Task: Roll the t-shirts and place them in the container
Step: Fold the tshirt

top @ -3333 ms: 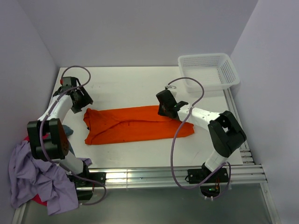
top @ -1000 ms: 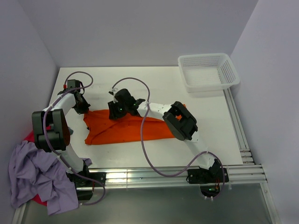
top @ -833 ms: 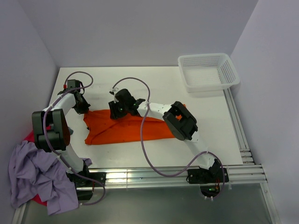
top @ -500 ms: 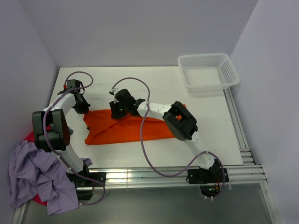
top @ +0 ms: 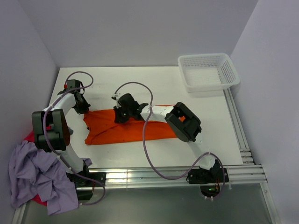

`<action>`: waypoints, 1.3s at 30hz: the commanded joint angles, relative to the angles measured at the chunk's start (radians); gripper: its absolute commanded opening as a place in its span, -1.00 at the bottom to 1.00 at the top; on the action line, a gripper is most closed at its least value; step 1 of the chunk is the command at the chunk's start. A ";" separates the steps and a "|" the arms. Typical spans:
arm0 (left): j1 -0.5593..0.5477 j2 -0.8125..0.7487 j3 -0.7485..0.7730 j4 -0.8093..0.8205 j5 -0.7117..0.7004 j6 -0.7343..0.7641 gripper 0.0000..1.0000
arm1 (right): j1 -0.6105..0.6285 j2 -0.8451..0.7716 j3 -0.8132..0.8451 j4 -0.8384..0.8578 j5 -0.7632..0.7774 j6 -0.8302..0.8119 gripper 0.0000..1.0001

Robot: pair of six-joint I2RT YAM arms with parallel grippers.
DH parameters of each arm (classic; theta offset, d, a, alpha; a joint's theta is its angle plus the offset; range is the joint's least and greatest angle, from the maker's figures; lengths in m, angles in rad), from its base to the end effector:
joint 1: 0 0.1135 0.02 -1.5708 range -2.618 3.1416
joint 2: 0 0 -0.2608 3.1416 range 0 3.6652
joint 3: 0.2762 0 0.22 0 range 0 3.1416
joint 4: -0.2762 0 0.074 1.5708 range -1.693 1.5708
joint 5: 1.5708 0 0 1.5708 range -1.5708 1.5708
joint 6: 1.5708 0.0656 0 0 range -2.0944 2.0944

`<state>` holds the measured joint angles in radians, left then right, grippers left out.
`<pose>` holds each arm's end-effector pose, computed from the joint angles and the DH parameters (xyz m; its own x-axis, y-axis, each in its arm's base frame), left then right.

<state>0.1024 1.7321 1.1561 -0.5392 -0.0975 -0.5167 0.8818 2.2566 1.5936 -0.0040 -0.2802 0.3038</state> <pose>0.3310 0.0404 0.1809 -0.7054 -0.5667 -0.4257 -0.5668 0.8116 -0.1414 0.3017 0.3948 0.1476 -0.6385 -0.3230 -0.6985 -0.7220 0.5658 0.3983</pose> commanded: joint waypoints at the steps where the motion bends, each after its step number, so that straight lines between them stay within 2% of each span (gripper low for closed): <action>1: 0.002 -0.020 0.020 0.005 0.013 0.007 -0.99 | 0.011 -0.136 -0.084 0.111 -0.024 0.027 -1.00; 5: 0.002 -0.020 0.022 0.004 0.013 0.009 -0.99 | 0.014 -0.187 -0.187 0.156 -0.027 0.038 -1.00; 13: 0.003 -0.020 0.024 0.001 0.005 0.010 -0.99 | 0.028 -0.264 -0.282 0.174 -0.016 0.029 -1.00; 20: 0.002 -0.019 0.027 -0.002 0.005 0.012 -0.99 | 0.049 -0.331 -0.405 0.176 0.064 0.018 -0.99; 22: 0.002 -0.022 0.028 -0.005 0.002 0.012 -0.99 | 0.051 -0.354 -0.449 0.183 0.072 0.024 -0.84; 24: 0.003 -0.022 0.028 -0.005 0.002 0.014 -0.99 | 0.052 -0.382 -0.481 0.208 0.087 0.029 -0.55; 26: 0.003 -0.020 0.030 -0.007 0.004 0.015 -0.99 | 0.057 -0.397 -0.511 0.219 0.101 0.028 -0.38; 33: 0.003 -0.023 0.027 -0.005 0.005 0.015 -0.99 | 0.059 -0.417 -0.462 0.231 0.073 0.040 -0.35; 39: 0.000 -0.023 0.025 -0.007 0.004 0.018 -0.99 | 0.083 -0.289 -0.252 0.171 0.026 0.057 -0.48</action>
<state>0.1024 1.7321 1.1561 -0.5465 -0.0914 -0.5133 0.9390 1.9266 1.2404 0.1574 -0.2310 0.3527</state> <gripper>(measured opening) 0.021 0.267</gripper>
